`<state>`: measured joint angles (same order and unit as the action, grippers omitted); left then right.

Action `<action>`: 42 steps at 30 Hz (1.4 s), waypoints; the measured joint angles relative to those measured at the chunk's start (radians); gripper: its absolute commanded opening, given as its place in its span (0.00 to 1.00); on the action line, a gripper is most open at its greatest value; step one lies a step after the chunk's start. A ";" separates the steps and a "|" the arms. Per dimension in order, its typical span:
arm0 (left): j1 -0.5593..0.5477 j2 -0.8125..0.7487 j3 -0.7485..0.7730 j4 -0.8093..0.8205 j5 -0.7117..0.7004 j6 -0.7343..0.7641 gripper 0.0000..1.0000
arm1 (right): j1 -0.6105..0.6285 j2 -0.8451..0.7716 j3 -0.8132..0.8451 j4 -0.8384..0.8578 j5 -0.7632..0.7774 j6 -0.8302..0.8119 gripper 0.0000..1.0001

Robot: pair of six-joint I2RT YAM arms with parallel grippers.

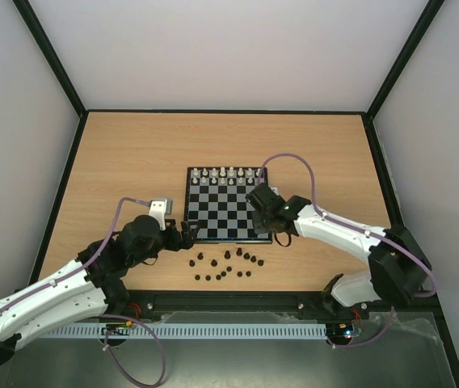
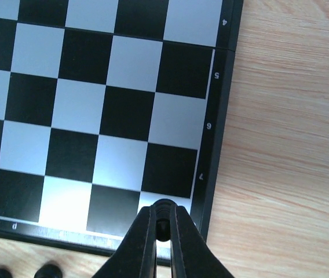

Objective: Set up the chess pieces on the board
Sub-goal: Place the chess piece on the chessboard.

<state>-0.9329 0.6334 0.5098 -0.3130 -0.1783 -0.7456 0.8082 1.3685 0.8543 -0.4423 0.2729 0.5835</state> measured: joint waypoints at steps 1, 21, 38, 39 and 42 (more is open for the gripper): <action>0.000 0.002 0.000 0.003 0.000 -0.002 1.00 | -0.005 0.017 0.005 0.008 -0.005 -0.006 0.01; 0.000 0.002 -0.021 0.008 -0.014 -0.018 1.00 | -0.039 0.159 0.047 0.071 -0.028 -0.058 0.02; 0.000 0.002 -0.029 0.008 -0.024 -0.018 1.00 | -0.042 0.168 0.053 0.070 0.008 -0.062 0.04; 0.000 0.002 -0.029 0.008 -0.024 -0.018 1.00 | -0.042 0.169 0.053 0.071 0.008 -0.063 0.04; 0.000 0.002 -0.029 0.008 -0.024 -0.019 0.99 | -0.042 0.177 0.053 0.071 0.008 -0.064 0.05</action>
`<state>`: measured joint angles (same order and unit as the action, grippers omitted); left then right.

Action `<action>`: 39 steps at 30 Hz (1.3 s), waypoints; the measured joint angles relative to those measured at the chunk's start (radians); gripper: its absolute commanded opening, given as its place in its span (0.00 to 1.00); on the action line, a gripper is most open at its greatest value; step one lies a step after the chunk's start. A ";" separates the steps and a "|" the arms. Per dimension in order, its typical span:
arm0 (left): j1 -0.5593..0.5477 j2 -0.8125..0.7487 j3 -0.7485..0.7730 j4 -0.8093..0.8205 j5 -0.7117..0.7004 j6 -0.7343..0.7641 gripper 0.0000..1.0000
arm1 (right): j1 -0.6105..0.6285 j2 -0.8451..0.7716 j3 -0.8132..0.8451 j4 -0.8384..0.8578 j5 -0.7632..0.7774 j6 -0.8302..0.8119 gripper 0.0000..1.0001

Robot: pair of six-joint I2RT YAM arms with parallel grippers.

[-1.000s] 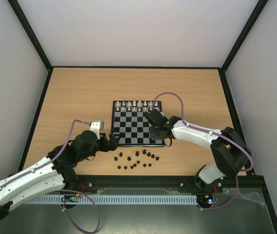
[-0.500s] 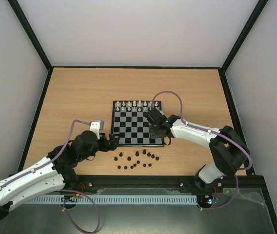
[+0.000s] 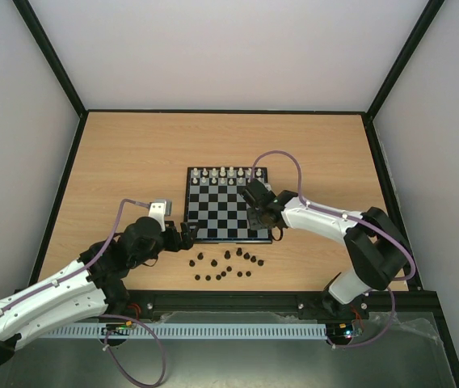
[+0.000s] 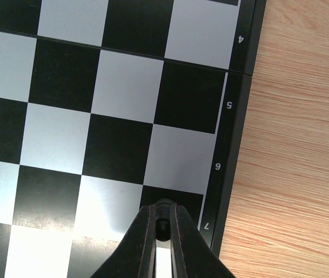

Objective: Set up the chess pieces on the board
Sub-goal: Place the chess piece on the chessboard.

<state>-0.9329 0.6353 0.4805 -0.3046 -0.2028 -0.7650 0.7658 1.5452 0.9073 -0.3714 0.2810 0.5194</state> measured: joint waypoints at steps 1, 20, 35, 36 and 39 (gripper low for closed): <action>0.000 0.000 0.000 0.000 0.000 -0.001 1.00 | 0.000 0.002 0.000 0.000 0.000 0.000 0.05; 0.000 0.000 -0.005 0.000 0.000 -0.003 0.99 | -0.007 0.016 0.000 0.000 -0.001 -0.005 0.15; 0.000 -0.031 -0.005 0.002 0.006 -0.004 0.99 | -0.007 -0.158 -0.008 -0.019 -0.008 -0.010 0.59; 0.000 -0.038 -0.005 0.005 0.013 -0.003 1.00 | -0.007 -0.186 -0.013 -0.022 -0.011 -0.012 0.64; 0.000 -0.053 -0.007 0.010 0.022 -0.003 1.00 | -0.007 -0.273 -0.031 -0.034 -0.023 -0.010 0.87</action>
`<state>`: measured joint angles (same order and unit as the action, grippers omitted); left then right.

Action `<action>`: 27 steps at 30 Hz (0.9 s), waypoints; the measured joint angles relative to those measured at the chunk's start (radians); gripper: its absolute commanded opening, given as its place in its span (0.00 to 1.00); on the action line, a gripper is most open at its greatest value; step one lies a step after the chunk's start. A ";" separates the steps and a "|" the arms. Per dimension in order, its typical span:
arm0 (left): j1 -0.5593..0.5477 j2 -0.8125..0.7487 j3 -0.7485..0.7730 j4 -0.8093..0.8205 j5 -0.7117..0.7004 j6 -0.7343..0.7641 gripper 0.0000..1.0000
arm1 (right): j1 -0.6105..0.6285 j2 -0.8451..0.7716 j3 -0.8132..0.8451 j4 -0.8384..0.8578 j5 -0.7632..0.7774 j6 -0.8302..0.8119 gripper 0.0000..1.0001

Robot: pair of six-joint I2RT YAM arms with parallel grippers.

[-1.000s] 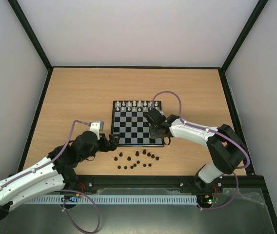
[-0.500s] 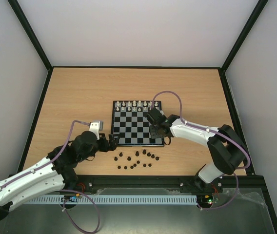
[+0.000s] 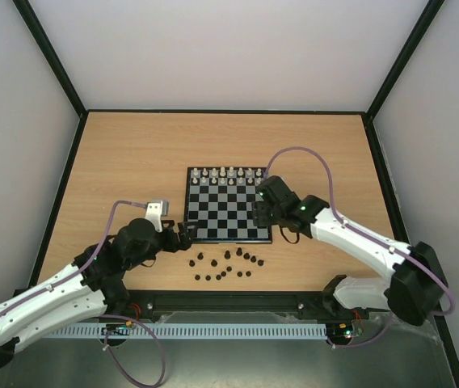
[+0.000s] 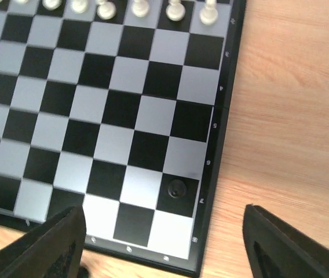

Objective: Set up the chess pieces on the board
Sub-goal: Place the chess piece on the chessboard, then pick up the chess piece at the center of the board.

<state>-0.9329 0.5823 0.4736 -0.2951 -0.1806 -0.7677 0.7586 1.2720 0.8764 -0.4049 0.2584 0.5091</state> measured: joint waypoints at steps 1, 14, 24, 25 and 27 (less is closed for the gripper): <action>0.000 -0.002 0.000 0.002 0.002 0.000 1.00 | 0.000 -0.024 -0.006 -0.004 -0.008 0.003 0.99; 0.000 -0.022 0.000 0.012 -0.007 -0.021 0.99 | 0.041 -0.257 -0.056 -0.050 -0.172 0.036 0.98; 0.000 -0.029 0.000 -0.005 -0.010 -0.047 1.00 | 0.375 -0.235 -0.097 -0.064 -0.090 0.183 0.67; 0.000 -0.030 0.000 -0.008 -0.011 -0.048 0.99 | 0.408 -0.223 -0.102 -0.067 -0.071 0.204 0.65; 0.000 -0.030 0.000 -0.012 -0.011 -0.048 1.00 | 0.465 -0.198 -0.117 -0.071 -0.037 0.245 0.61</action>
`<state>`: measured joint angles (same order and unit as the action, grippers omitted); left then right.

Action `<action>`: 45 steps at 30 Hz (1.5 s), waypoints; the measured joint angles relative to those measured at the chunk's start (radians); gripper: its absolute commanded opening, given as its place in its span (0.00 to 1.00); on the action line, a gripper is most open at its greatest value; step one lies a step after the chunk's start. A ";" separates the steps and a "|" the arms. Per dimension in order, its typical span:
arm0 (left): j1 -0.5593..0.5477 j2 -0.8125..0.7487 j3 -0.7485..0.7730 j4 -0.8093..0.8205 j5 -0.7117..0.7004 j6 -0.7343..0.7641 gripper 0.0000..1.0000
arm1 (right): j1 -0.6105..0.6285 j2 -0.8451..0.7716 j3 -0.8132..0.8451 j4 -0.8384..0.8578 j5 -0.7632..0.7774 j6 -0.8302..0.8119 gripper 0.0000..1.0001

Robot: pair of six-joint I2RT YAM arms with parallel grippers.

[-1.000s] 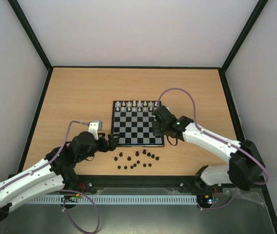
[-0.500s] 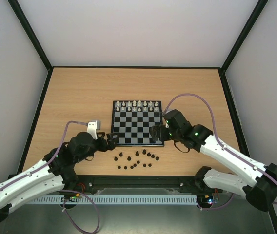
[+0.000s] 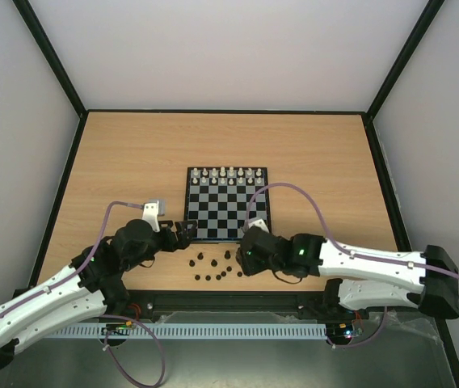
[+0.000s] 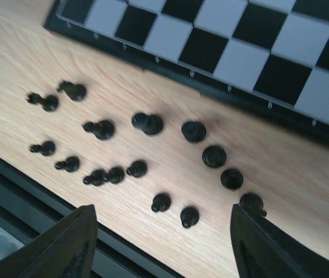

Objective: Set up the chess pieces on the board
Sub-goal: Pick up the chess piece at the center of the board.

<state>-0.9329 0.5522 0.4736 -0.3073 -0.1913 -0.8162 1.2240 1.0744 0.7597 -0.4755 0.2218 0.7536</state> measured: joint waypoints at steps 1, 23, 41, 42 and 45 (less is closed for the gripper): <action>0.000 0.000 0.000 -0.002 0.000 0.000 0.99 | 0.030 0.016 -0.010 -0.003 0.019 0.024 0.59; 0.000 -0.022 -0.019 -0.015 0.000 -0.002 0.99 | 0.158 0.167 -0.130 0.064 0.087 0.196 0.32; 0.000 -0.043 -0.032 -0.013 0.008 -0.005 0.99 | 0.157 0.223 -0.141 0.108 0.084 0.197 0.25; 0.000 -0.043 -0.033 -0.013 0.008 -0.005 1.00 | 0.156 0.223 -0.141 0.108 0.086 0.197 0.24; 0.000 -0.043 -0.036 -0.013 0.008 -0.005 0.99 | 0.148 0.223 -0.141 0.108 0.090 0.196 0.23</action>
<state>-0.9329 0.5091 0.4374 -0.3199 -0.1829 -0.8215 1.3724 1.2972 0.6189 -0.3679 0.3122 0.9493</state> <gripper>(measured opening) 0.994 0.236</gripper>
